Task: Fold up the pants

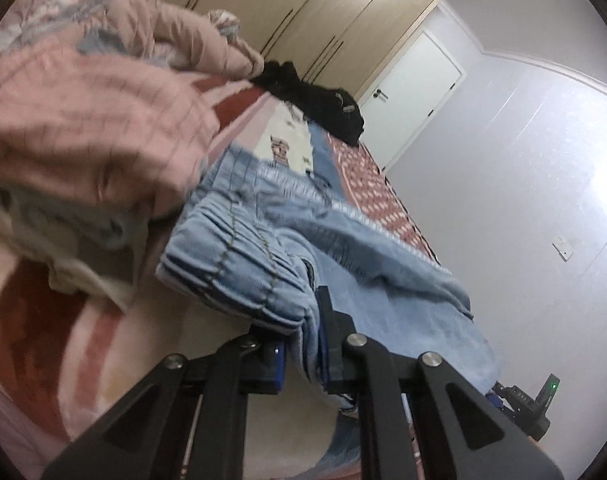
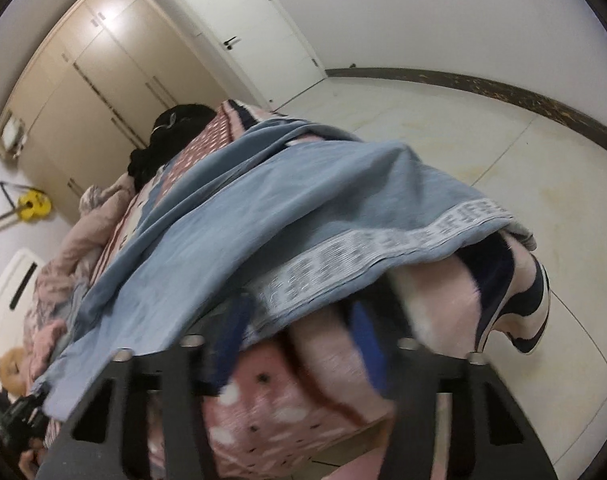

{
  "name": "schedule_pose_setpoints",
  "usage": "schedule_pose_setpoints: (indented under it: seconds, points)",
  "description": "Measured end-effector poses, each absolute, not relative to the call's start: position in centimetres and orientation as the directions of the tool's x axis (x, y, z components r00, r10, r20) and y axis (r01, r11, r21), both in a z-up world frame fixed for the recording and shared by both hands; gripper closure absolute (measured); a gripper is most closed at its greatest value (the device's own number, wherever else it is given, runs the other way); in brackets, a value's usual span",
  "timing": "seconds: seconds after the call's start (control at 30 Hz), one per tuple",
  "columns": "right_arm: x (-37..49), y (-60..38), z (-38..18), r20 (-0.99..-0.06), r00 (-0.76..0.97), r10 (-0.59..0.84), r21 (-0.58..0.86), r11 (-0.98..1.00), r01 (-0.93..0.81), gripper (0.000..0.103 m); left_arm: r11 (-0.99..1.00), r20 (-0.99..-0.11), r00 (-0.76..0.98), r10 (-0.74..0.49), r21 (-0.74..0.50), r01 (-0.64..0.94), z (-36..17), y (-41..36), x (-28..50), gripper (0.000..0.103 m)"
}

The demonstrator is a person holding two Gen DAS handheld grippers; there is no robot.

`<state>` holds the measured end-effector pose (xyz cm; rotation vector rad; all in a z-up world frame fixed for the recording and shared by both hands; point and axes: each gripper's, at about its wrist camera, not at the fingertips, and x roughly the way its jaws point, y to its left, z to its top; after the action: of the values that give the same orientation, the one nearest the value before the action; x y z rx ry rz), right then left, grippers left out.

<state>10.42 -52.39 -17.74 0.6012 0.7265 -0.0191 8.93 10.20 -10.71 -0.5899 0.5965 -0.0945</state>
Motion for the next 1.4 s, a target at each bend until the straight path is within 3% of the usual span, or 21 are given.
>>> schedule_pose_setpoints:
  seconds: [0.2,0.3,0.4,0.73,0.93,1.13,1.4]
  points:
    - [11.0,-54.3,-18.6,-0.572,0.795,0.203,0.607,0.757,0.243,0.075,0.844,-0.489,0.846,-0.212,-0.528,-0.094,-10.3,10.6,8.5,0.094]
    - [10.7,-54.2,-18.2,-0.579,0.803,0.14,0.565,0.779,0.271,0.091,0.85,-0.484,0.852,-0.201,-0.518,-0.094,-10.0,10.6,8.0,0.094]
    - [10.0,-53.7,-17.0,-0.555,0.823,0.119,0.548,0.797,0.254,0.098,0.859,-0.475,0.861,-0.183,-0.504,-0.095,-9.4,10.7,7.0,0.095]
    - [6.9,-51.0,-11.9,-0.529,0.841,0.113,0.446,0.881,0.162,0.098,0.871,-0.47,0.873,-0.131,-0.475,-0.125,-7.5,11.7,3.5,0.096]
    - [6.6,-50.9,-9.1,-0.511,0.847,0.148,0.424,0.9,0.098,0.099,0.895,-0.502,0.853,-0.14,-0.432,-0.108,-6.2,11.1,5.2,0.095]
    - [11.8,-50.7,-5.0,-0.537,0.818,0.206,0.359,0.933,0.0,0.099,0.926,-0.526,0.838,-0.147,-0.372,-0.07,-3.5,9.8,10.0,0.094]
    - [22.8,-50.4,-1.8,-0.626,0.754,0.198,0.272,0.962,-0.026,0.099,0.941,-0.648,0.75,-0.132,-0.32,-0.112,-3.5,10.2,20.5,0.091]
